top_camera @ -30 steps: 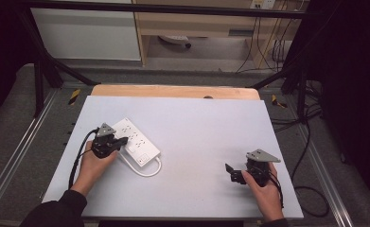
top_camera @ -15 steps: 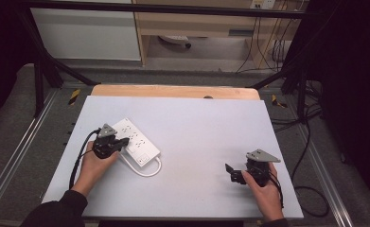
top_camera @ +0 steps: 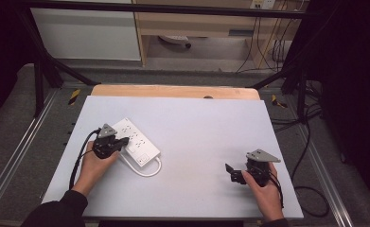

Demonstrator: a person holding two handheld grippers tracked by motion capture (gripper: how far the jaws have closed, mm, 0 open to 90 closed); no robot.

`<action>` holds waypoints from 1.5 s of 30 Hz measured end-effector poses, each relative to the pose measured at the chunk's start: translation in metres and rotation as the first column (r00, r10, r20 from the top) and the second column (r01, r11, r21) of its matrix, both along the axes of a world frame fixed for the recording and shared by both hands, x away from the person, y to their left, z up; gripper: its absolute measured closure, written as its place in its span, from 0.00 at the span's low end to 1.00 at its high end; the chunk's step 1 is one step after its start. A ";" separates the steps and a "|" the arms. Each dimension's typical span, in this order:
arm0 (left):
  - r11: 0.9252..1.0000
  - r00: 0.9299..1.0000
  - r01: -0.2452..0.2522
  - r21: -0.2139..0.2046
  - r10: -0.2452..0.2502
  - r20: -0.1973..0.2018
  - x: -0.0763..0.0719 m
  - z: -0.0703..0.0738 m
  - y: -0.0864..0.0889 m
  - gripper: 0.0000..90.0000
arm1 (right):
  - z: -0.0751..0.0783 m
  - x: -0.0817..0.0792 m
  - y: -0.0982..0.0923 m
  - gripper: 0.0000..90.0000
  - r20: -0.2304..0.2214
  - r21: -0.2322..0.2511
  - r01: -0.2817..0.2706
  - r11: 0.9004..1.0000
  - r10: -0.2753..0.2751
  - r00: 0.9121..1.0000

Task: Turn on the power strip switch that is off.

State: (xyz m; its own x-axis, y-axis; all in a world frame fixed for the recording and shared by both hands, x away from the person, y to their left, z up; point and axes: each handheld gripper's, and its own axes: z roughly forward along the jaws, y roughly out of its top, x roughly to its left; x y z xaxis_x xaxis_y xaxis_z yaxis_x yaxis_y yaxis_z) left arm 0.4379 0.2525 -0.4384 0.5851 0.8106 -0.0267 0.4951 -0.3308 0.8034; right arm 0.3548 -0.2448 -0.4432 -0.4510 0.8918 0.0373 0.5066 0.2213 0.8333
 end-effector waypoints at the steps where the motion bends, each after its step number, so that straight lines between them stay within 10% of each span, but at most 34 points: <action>1: 1.000 1.000 0.000 0.000 0.000 0.001 0.000 0.000 0.000 1.00 | 0.000 0.000 0.000 0.04 0.000 0.001 0.000 1.000 0.000 1.000; 31: 0.997 0.999 -0.015 -0.075 0.017 0.030 0.006 0.011 0.002 1.00 | 0.001 0.000 -0.001 0.04 0.004 0.007 0.003 1.000 -0.003 1.000; 45: 0.992 0.994 -0.024 -0.121 0.036 0.100 0.005 0.016 -0.001 0.63 | 0.001 0.000 -0.001 0.04 0.001 0.002 0.000 1.000 0.000 1.000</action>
